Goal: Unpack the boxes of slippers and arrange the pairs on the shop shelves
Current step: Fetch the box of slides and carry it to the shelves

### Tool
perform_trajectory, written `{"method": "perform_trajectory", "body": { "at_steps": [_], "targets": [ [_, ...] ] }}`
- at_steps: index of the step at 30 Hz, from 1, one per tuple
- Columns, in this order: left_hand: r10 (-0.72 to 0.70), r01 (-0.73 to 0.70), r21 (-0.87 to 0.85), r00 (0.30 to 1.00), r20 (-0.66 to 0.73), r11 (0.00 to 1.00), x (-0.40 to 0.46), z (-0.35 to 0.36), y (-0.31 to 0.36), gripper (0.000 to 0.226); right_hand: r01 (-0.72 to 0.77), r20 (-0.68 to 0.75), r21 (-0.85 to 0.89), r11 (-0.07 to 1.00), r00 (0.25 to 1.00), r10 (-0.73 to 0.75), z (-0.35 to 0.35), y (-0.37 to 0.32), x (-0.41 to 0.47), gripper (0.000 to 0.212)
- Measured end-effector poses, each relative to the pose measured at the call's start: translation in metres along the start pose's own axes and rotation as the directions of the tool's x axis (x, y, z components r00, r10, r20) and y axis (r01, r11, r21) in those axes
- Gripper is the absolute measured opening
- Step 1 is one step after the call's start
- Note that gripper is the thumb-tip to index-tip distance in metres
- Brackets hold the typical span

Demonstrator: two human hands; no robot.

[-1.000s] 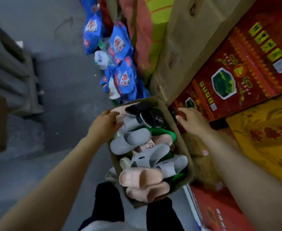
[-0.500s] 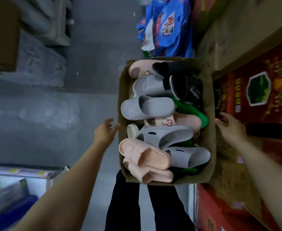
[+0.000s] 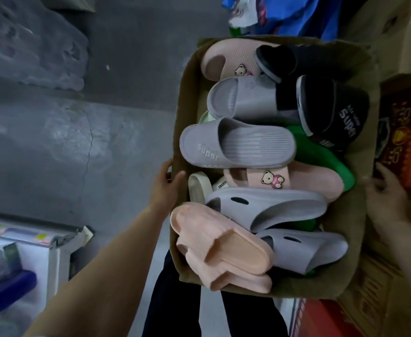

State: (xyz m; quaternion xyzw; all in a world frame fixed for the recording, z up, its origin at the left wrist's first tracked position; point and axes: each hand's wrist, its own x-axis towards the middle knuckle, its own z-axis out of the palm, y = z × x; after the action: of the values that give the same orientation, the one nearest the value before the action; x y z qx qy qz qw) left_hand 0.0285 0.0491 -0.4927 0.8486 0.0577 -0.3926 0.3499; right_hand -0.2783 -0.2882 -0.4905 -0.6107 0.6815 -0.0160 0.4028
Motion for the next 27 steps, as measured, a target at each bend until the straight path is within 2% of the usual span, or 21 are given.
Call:
{"method": "perform_trajectory", "body": {
  "at_steps": [3, 10, 17, 23, 27],
  "targets": [
    [0.019, -0.019, -0.011, 1.000, -0.015, 1.000, 0.001, 0.003, -0.007, 0.041, 0.025, -0.027, 0.057, 0.998, 0.999, -0.024, 0.006, 0.001, 0.006, 0.041],
    [-0.009, 0.006, -0.041, 0.997, -0.072, 0.999, 0.005, 0.009, -0.012, 0.045, -0.031, -0.052, 0.155, 0.987, 0.998, 0.039, 0.006, -0.002, 0.008, 0.052],
    [-0.015, 0.007, -0.082, 0.995, -0.103, 0.997, -0.001, 0.011, -0.001, 0.048, -0.026, -0.050, 0.269, 0.963, 0.998, 0.041, 0.009, -0.002, 0.005, 0.049],
    [0.015, -0.022, -0.062, 0.993, -0.116, 0.998, -0.011, 0.011, 0.007, 0.048, -0.002, -0.074, 0.322, 0.947, 0.997, 0.027, 0.010, -0.007, -0.003, 0.044],
    [0.011, -0.018, -0.050, 0.990, -0.144, 0.999, -0.018, 0.005, 0.014, 0.048, 0.018, -0.083, 0.293, 0.956, 0.996, 0.007, 0.002, -0.021, -0.013, 0.050]
  ]
}}
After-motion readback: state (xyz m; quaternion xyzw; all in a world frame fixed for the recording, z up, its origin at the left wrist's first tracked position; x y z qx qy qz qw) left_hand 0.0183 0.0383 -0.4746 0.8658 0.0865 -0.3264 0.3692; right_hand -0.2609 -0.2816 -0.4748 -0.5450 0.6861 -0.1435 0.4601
